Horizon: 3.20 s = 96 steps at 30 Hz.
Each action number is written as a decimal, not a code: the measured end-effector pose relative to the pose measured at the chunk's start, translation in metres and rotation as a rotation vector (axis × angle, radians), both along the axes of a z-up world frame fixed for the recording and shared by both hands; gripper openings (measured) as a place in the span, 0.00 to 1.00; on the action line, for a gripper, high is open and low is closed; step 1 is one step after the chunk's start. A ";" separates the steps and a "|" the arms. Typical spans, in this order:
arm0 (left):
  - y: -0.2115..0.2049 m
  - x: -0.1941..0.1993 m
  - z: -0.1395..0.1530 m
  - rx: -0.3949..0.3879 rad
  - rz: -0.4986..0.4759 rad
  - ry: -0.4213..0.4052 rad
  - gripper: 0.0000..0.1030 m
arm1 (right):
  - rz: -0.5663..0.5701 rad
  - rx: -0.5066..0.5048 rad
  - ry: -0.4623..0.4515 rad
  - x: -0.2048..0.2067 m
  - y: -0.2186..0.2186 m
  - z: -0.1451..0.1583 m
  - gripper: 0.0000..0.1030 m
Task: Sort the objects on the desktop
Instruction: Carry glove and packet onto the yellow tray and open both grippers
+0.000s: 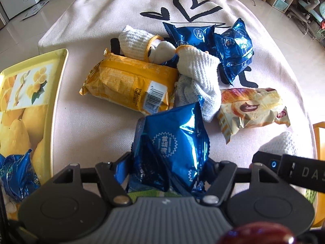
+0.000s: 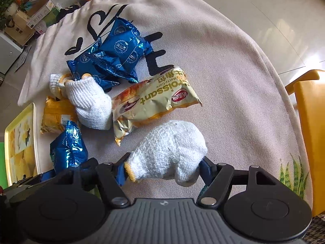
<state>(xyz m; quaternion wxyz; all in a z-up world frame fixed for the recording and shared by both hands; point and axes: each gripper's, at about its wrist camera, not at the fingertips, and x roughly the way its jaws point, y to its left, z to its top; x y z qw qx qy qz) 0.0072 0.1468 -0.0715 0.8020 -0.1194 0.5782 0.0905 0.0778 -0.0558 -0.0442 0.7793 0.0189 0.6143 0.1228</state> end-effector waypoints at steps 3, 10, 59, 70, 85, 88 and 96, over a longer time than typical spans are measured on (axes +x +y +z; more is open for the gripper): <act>-0.004 -0.008 0.010 0.025 -0.016 -0.032 0.66 | -0.006 0.007 -0.017 -0.002 -0.003 0.009 0.67; -0.017 0.005 0.026 0.001 -0.026 -0.069 0.66 | -0.030 0.023 -0.035 -0.005 -0.007 0.023 0.67; 0.109 -0.085 0.120 0.084 0.224 -0.316 0.66 | 0.247 0.156 -0.163 -0.085 0.107 0.079 0.67; 0.173 -0.087 0.126 0.098 0.387 -0.311 0.66 | 0.372 0.268 -0.167 -0.088 0.158 0.078 0.67; 0.232 -0.085 0.101 0.104 0.570 -0.217 0.68 | 0.469 0.384 -0.135 -0.086 0.223 0.060 0.67; 0.241 -0.086 0.086 0.085 0.607 -0.169 0.68 | 0.467 0.382 -0.102 -0.084 0.236 0.046 0.67; 0.259 -0.093 0.073 0.051 0.708 -0.142 0.71 | 0.481 0.381 -0.064 -0.080 0.268 0.022 0.67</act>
